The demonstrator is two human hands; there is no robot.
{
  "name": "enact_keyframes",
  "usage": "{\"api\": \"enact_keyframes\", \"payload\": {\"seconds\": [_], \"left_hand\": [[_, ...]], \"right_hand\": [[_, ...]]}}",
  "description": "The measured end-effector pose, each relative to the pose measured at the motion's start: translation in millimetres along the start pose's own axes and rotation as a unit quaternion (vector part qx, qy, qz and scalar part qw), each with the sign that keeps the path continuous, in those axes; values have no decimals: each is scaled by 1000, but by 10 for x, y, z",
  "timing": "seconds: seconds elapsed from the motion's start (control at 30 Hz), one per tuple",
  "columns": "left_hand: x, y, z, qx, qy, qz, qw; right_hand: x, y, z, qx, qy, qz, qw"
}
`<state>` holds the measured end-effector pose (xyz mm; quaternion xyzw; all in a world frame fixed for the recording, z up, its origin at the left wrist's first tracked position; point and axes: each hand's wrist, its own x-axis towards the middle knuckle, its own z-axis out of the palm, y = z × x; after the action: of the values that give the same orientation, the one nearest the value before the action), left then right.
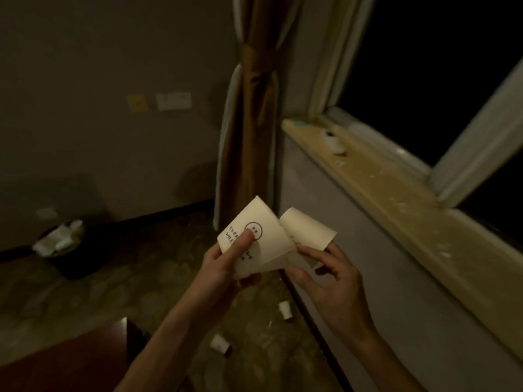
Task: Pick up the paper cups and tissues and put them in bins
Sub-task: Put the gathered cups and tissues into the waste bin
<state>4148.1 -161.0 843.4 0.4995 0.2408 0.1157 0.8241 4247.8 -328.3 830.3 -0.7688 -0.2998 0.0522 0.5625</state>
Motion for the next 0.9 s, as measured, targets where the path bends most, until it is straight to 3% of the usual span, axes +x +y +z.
{"api": "enact_keyframes", "payload": {"seconds": [0.23,0.53,0.7,0.9], "left_hand": [[-289,60,1194,6,-169,-60,984],[-1127,-748,2859,38,-308,-219,925],[-1833,-1458,3800,69,-378,-330,862],[-2868,-2463,4693,129,-446,-432,773]], "right_hand": [[-627,-282,-1162,-21,175,-23,984],[-2257,-184,-2658,-79,358,20,930],[-3492,-142,-3328,-83,504,72,857],[-5043,-95,-3682,-112,661,160,724]]}}
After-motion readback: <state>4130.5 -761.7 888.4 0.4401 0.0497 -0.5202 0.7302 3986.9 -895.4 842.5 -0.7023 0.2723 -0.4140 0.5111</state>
